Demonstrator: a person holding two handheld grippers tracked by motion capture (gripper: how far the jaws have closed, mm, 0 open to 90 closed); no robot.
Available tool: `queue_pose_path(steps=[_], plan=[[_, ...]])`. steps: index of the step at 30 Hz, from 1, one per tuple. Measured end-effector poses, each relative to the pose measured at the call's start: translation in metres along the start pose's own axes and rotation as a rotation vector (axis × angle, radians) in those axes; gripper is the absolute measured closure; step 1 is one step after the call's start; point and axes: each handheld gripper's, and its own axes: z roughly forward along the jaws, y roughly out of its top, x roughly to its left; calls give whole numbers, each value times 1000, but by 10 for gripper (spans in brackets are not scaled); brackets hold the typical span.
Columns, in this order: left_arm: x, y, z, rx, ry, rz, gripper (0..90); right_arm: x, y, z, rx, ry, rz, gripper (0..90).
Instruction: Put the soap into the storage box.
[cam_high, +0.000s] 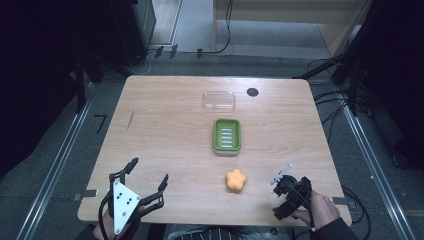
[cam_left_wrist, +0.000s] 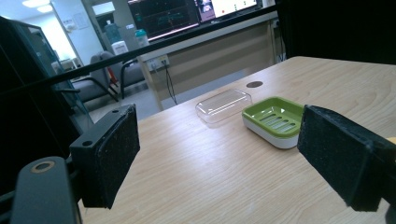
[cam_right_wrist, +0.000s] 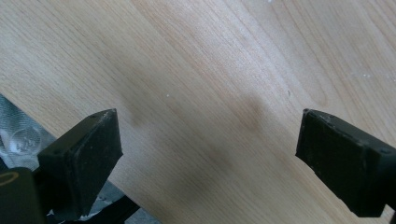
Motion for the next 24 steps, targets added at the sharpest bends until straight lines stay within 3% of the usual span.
queue_pose_path(steps=[19,24], plan=[[0,0,-1,11,2,9,130,7,10,1,-27,3,-49,64],[0,0,-1,10,1,7,130,5,16,-1,-58,-5,-59,58]])
